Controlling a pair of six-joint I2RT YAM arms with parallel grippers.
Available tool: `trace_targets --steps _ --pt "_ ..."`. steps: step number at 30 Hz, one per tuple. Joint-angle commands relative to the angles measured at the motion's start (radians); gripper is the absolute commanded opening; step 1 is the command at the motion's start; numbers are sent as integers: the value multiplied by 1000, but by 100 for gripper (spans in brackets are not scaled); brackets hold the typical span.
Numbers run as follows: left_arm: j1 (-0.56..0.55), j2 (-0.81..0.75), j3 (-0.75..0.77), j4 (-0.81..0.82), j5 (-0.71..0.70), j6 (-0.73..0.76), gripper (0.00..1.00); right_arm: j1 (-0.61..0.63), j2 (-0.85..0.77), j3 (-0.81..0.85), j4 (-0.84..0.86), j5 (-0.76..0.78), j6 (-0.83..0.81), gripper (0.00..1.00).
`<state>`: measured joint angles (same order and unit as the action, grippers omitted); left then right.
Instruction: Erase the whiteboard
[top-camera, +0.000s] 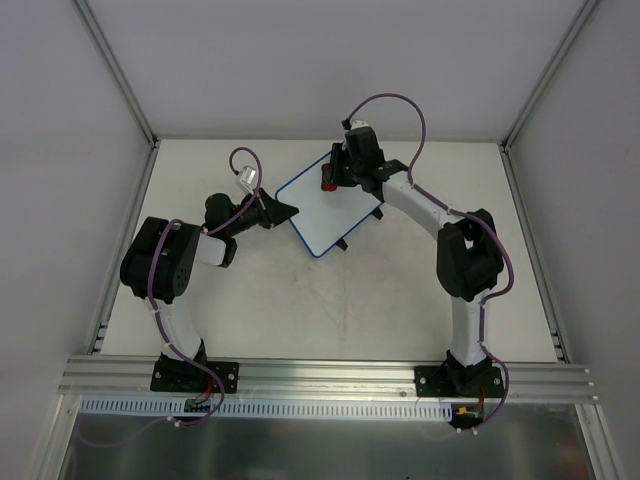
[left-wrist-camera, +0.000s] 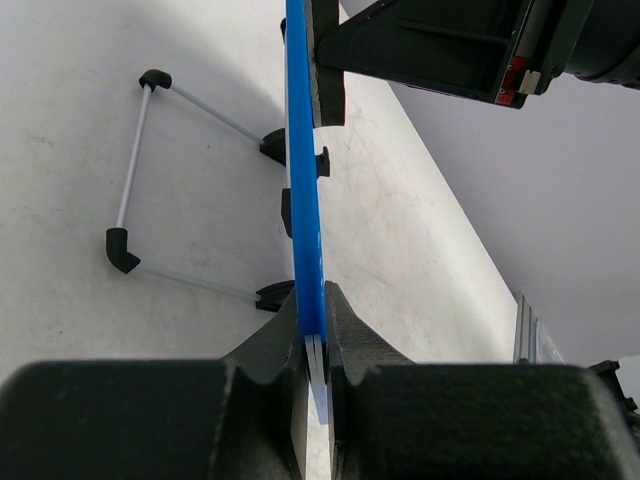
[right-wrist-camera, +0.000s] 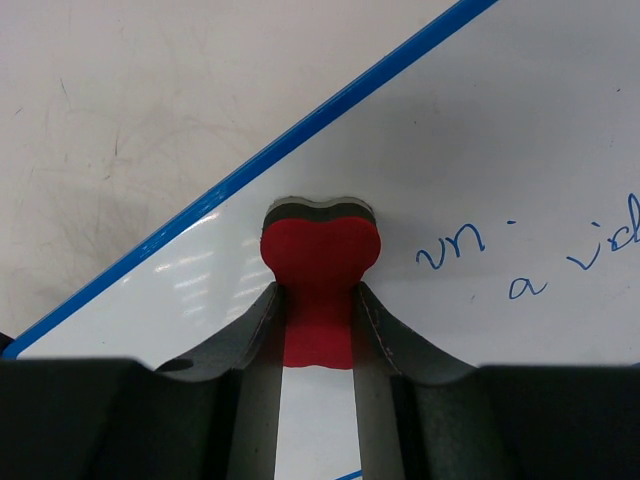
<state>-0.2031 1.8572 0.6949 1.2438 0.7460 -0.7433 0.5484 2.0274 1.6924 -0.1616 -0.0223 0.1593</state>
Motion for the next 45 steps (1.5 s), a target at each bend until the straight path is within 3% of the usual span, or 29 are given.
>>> trace_targets --steps 1,11,28,36,45 --pt "-35 -9 25 241 127 68 0 15 22 44 16 8 -17 0" --pt "-33 -10 22 241 128 67 0 -41 5 -71 30 15 48 0" --pt "-32 -1 21 269 131 42 0 -182 -81 -425 195 -30 161 0" --pt "-30 0 22 281 135 30 0 -186 -73 -432 211 -53 163 0" --pt "-30 7 32 273 139 25 0 -171 -76 -326 209 -84 148 0"
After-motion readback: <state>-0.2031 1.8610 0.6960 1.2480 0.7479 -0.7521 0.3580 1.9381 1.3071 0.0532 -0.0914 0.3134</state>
